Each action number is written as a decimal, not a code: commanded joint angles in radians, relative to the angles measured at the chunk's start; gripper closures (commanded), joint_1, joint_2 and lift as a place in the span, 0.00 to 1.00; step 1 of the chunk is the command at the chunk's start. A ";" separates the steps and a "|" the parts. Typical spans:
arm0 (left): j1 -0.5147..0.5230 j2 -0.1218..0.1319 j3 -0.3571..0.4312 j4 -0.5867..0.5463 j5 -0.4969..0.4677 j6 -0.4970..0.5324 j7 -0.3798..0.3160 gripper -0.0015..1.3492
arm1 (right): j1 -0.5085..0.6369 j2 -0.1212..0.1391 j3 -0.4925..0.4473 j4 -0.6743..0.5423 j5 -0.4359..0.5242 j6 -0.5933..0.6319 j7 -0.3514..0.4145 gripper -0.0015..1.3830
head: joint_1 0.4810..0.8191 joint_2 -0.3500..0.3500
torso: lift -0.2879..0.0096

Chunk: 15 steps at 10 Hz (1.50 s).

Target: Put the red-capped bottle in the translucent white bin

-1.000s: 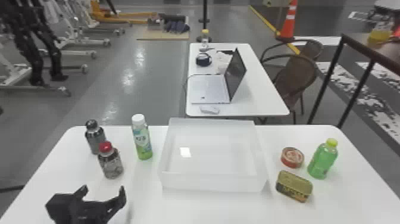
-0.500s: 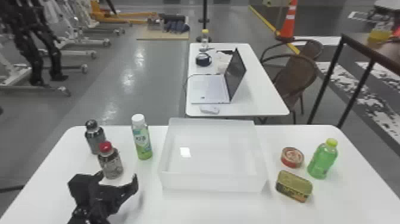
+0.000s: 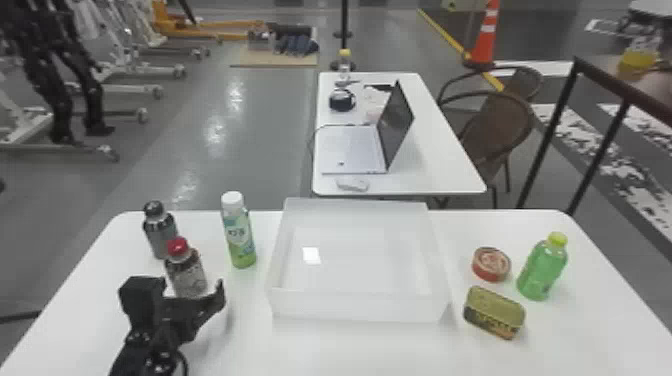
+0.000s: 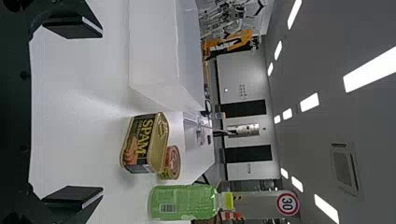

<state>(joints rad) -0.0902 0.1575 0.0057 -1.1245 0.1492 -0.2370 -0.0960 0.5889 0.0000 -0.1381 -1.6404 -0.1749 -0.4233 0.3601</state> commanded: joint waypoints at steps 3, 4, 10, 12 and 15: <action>-0.049 0.004 -0.001 0.068 0.020 -0.007 0.028 0.06 | -0.012 0.001 0.000 0.011 0.000 0.000 0.016 0.08 | 0.20 0.50 | 0.63; -0.066 0.008 -0.007 0.089 0.024 -0.005 0.028 0.06 | -0.017 0.001 0.000 0.013 0.000 0.000 0.017 0.08 | 0.20 0.50 | 0.63; -0.155 0.024 -0.018 0.192 0.044 0.008 0.027 0.07 | -0.037 0.001 -0.002 0.025 0.000 0.000 0.034 0.08 | 0.20 0.50 | 0.63; -0.157 0.030 -0.018 0.193 0.043 0.019 0.027 0.35 | -0.037 0.001 -0.002 0.027 0.000 0.000 0.036 0.08 | 0.20 0.50 | 0.63; -0.151 0.031 -0.019 0.192 0.017 0.002 0.039 0.62 | -0.037 0.001 -0.011 0.027 0.003 0.000 0.045 0.08 | 0.20 0.50 | 0.63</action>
<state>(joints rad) -0.2419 0.1901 -0.0166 -0.9321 0.1714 -0.2307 -0.0564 0.5522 0.0000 -0.1465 -1.6137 -0.1726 -0.4233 0.4056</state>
